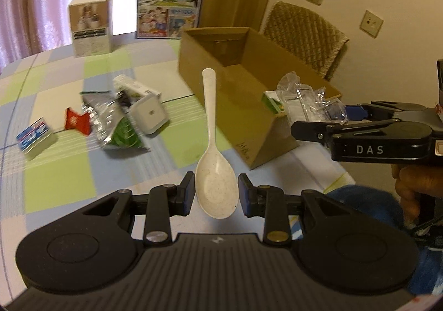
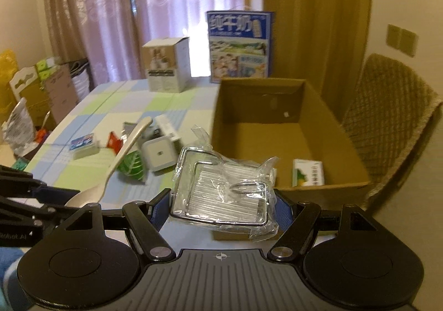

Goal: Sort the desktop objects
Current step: 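Carry the spoon with the left tool while the right tool carries the soap rack into the cardboard box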

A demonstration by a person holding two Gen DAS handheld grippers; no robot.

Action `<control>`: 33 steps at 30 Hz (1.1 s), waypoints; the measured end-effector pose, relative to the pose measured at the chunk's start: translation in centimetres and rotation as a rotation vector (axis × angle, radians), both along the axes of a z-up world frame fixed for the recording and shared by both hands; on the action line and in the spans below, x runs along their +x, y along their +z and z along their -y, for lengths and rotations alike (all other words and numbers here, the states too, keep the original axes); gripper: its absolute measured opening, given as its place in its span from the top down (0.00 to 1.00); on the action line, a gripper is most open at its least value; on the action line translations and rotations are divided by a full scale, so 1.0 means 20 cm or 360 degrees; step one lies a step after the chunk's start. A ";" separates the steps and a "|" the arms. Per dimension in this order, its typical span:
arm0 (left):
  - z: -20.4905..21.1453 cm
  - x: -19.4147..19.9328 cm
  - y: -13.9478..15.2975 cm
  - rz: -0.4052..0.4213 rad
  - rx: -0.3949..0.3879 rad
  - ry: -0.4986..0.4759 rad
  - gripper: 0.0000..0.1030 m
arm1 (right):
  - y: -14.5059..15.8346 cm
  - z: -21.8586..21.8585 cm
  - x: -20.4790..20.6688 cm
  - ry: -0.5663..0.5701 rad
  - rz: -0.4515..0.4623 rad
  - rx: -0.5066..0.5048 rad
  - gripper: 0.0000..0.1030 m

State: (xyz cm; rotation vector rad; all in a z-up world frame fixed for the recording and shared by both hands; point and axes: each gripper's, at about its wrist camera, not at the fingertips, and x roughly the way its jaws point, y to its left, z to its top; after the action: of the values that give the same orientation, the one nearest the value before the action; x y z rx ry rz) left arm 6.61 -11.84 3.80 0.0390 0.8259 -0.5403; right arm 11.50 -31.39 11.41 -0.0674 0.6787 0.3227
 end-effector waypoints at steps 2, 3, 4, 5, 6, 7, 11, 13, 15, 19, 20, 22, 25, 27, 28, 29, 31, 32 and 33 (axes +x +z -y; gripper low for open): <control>0.06 0.01 0.02 0.0011 -0.0005 -0.0028 0.73 | 0.03 0.06 0.03 -0.0041 0.0008 0.0023 0.30; 0.09 0.01 0.03 0.0016 -0.0007 -0.0042 0.73 | 0.04 0.09 0.04 -0.0060 0.0013 0.0030 0.30; 0.13 0.02 0.04 0.0020 -0.0012 -0.0060 0.73 | 0.05 0.12 0.05 -0.0077 0.0021 0.0033 0.30; 0.16 0.03 0.04 0.0026 -0.0015 -0.0065 0.73 | 0.06 0.14 0.06 -0.0093 0.0028 0.0032 0.30; 0.19 0.04 0.06 0.0033 -0.0020 -0.0074 0.73 | 0.08 0.17 0.08 -0.0107 0.0034 0.0030 0.30; 0.22 0.06 0.07 0.0039 -0.0029 -0.0084 0.73 | 0.09 0.19 0.09 -0.0119 0.0038 0.0029 0.30; 0.35 0.12 0.11 0.0070 -0.0052 -0.0124 0.73 | 0.11 0.28 0.17 -0.0149 0.0052 0.0017 0.30; 0.41 0.17 0.13 0.0083 -0.0060 -0.0133 0.73 | 0.12 0.32 0.22 -0.0154 0.0059 0.0003 0.30; 0.47 0.22 0.14 0.0092 -0.0073 -0.0132 0.73 | 0.12 0.34 0.26 -0.0158 0.0065 -0.0014 0.30; 0.57 0.33 0.14 0.0105 -0.0083 -0.0119 0.73 | 0.11 0.38 0.36 -0.0161 0.0061 -0.0038 0.30; 0.60 0.35 0.14 0.0107 -0.0080 -0.0118 0.73 | 0.10 0.39 0.38 -0.0164 0.0057 -0.0042 0.30; 0.63 0.39 0.13 0.0103 -0.0078 -0.0114 0.73 | 0.09 0.41 0.43 -0.0169 0.0045 -0.0047 0.30; 0.65 0.43 0.12 0.0104 -0.0072 -0.0110 0.73 | 0.08 0.42 0.48 -0.0165 0.0021 -0.0049 0.30; 0.66 0.46 0.10 0.0095 -0.0074 -0.0101 0.73 | 0.06 0.42 0.50 -0.0161 0.0012 -0.0056 0.30; 0.66 0.47 0.09 0.0087 -0.0073 -0.0092 0.73 | 0.06 0.42 0.52 -0.0160 0.0009 -0.0058 0.30; 0.66 0.49 0.08 0.0080 -0.0073 -0.0086 0.73 | 0.05 0.42 0.53 -0.0160 0.0003 -0.0057 0.30; 0.66 0.51 0.05 0.0067 -0.0074 -0.0070 0.73 | 0.04 0.42 0.55 -0.0164 -0.0007 -0.0052 0.30; 0.67 0.53 0.04 0.0063 -0.0074 -0.0063 0.73 | 0.04 0.43 0.55 -0.0167 -0.0008 -0.0050 0.30; 0.66 0.53 0.03 0.0060 -0.0077 -0.0056 0.73 | 0.03 0.43 0.56 -0.0170 -0.0011 -0.0046 0.30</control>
State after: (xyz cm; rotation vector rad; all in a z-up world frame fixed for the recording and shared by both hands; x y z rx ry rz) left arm 17.28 -25.13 4.48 0.0191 0.7759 -0.5907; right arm 22.71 -39.98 12.09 -0.0574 0.6911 0.2104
